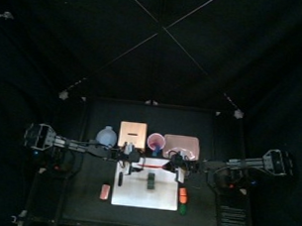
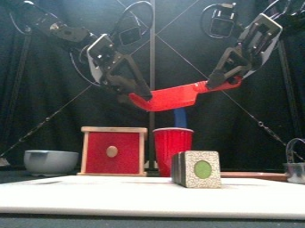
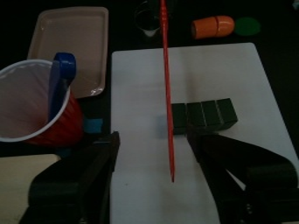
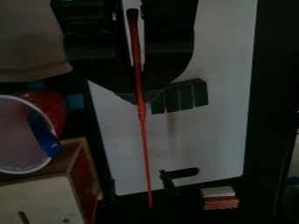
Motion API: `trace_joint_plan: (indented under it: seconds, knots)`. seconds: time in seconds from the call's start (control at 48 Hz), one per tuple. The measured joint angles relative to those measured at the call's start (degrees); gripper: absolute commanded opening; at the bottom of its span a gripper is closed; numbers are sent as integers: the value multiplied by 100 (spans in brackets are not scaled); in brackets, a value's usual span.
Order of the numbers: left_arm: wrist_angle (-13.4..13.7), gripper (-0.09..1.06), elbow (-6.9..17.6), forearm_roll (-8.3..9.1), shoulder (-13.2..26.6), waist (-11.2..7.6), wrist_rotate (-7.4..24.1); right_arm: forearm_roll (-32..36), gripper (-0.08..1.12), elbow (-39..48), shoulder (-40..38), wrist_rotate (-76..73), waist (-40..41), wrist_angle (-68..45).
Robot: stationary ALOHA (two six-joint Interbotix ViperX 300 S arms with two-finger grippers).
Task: Place sushi on board then cut the sushi with the knife then place the pieces on the plate
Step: Grasp knife edge with left hand
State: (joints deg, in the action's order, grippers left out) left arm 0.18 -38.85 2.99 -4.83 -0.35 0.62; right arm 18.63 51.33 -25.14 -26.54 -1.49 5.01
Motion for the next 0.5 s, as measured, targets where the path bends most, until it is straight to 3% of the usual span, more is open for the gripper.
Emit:
trace_joint_plan:
  seconds: [0.5]
  knots:
    - [167,47,0,0,35,-9,0,0,27,0,53,9,-9,0]
